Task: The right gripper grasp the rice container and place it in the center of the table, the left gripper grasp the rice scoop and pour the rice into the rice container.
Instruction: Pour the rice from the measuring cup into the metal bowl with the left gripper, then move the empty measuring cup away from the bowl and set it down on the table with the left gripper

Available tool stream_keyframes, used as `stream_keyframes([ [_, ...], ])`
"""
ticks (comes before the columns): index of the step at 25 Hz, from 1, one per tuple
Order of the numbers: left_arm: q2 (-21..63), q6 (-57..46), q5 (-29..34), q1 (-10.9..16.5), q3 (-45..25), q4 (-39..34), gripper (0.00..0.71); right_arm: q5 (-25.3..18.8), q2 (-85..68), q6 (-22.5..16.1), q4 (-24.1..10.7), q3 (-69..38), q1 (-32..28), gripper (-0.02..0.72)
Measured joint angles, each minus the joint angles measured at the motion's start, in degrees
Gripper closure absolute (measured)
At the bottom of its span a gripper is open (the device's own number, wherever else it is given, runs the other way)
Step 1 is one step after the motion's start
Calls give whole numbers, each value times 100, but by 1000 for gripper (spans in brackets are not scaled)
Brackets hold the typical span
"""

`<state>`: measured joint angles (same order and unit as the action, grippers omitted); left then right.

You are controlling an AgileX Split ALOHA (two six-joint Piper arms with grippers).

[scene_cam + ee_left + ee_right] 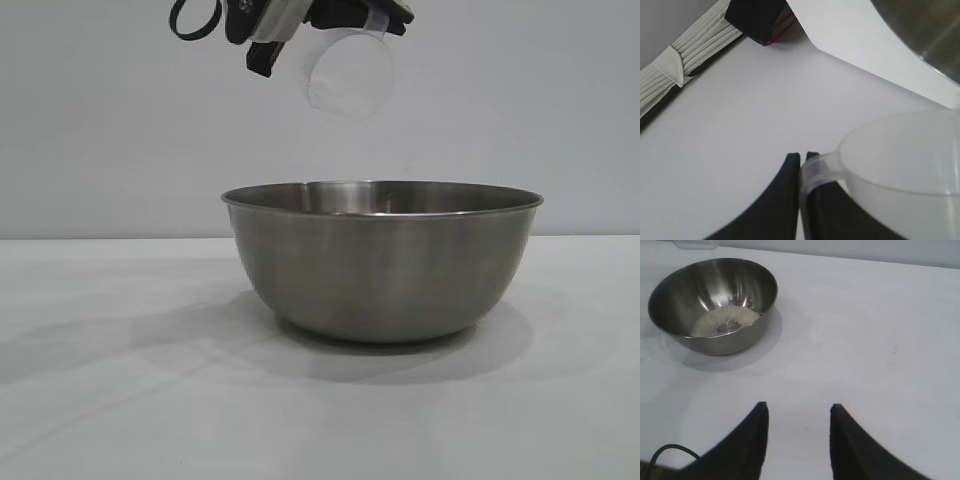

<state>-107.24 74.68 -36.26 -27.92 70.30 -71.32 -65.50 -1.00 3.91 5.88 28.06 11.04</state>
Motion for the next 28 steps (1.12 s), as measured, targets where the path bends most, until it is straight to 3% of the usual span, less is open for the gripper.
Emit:
stream_keyframes([
  [3,0,-588,0,0,0,186,710,0,0,0,0,0,0,414],
  [6,-10,-2125,0,0,0,503,710,0,0,0,3,0,0,414],
  [7,-20,-2727,11,0,0,609,710,0,0,0,3,0,0,463],
  [9,-63,-3878,11,0,0,931,710,0,0,0,3,0,0,465],
  [15,-84,-6971,188,81,0,3239,710,0,0,0,3,0,0,465],
  [17,-84,-7683,156,321,-95,4057,710,0,0,0,3,0,0,465],
  [21,-84,-8469,-112,1118,-691,5351,710,0,0,0,3,0,0,465],
  [25,-89,-8599,-909,1789,-1637,5679,710,0,0,-8,3,0,0,465],
  [28,-255,-8512,-1522,2005,-2181,5700,710,0,0,-8,3,0,0,465],
])
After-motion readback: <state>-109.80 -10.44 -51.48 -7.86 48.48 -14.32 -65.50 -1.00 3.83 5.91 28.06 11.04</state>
